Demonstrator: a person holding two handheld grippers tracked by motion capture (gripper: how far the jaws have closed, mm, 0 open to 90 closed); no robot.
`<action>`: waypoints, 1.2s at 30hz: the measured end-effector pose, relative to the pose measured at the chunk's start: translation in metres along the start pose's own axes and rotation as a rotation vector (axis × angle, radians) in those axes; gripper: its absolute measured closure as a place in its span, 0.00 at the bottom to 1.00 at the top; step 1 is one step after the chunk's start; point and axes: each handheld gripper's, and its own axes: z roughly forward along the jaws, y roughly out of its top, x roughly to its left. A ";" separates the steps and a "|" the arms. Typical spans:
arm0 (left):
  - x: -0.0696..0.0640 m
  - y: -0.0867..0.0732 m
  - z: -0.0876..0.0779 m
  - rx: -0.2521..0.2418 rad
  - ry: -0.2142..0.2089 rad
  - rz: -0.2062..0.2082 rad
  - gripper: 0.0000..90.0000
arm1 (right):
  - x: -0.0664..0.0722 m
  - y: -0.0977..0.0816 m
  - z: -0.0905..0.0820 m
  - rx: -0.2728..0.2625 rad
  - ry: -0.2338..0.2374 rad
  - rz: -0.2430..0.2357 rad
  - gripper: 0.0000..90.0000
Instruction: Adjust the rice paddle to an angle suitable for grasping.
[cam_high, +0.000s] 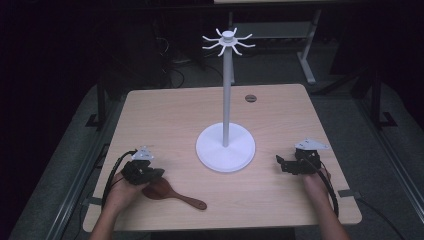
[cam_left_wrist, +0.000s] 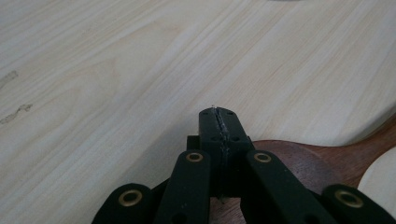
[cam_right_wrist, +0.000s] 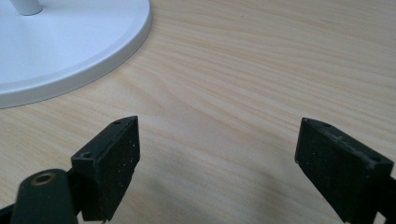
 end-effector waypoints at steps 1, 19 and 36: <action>0.000 0.002 -0.001 -0.010 0.002 0.002 1.00 | 0.000 0.000 0.000 0.000 0.000 0.000 0.15; -0.082 0.000 -0.005 -0.010 -0.138 0.103 1.00 | -0.001 0.000 0.000 -0.002 0.001 0.002 0.15; -0.112 0.005 0.019 0.044 -0.210 0.179 1.00 | 0.000 0.000 0.000 -0.001 0.001 0.000 0.15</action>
